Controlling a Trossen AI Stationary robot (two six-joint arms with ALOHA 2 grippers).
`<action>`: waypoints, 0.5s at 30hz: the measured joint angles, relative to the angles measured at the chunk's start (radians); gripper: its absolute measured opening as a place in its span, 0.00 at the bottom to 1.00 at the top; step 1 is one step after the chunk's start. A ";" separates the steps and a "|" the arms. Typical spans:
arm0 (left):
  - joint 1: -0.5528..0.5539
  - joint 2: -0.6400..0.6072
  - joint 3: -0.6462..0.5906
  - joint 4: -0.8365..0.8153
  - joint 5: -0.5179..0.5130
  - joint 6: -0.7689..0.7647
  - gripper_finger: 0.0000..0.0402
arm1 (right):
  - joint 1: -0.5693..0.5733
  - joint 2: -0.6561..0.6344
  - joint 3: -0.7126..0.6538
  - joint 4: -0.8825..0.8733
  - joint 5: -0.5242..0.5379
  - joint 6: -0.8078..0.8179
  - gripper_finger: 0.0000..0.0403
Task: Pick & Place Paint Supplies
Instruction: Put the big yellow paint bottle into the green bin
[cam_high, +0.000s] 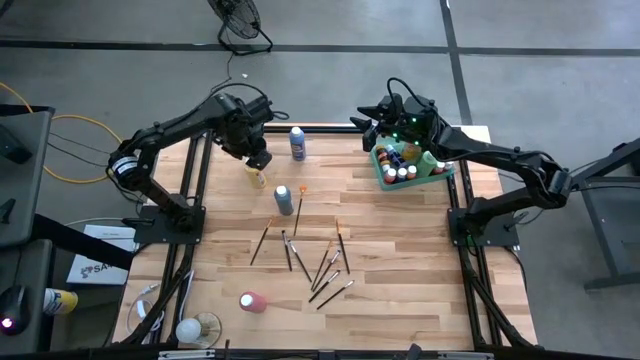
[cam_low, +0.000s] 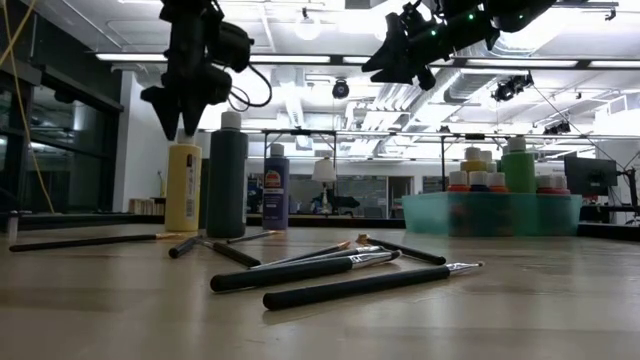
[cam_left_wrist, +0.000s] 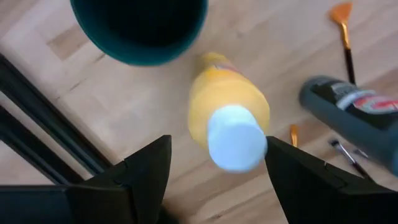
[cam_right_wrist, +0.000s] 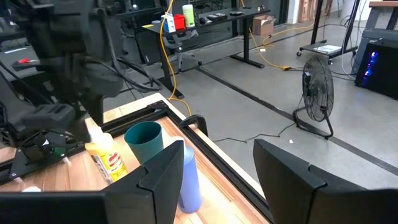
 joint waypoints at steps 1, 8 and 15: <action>0.001 0.000 -0.007 0.013 0.000 0.000 0.62 | 0.000 0.000 0.000 0.000 -0.002 0.000 0.47; 0.000 0.000 -0.014 0.061 0.001 -0.006 0.60 | 0.000 0.000 0.000 -0.006 -0.021 0.000 0.47; 0.000 0.000 -0.015 0.029 0.012 -0.007 0.44 | 0.000 0.000 0.000 -0.037 -0.021 -0.026 0.47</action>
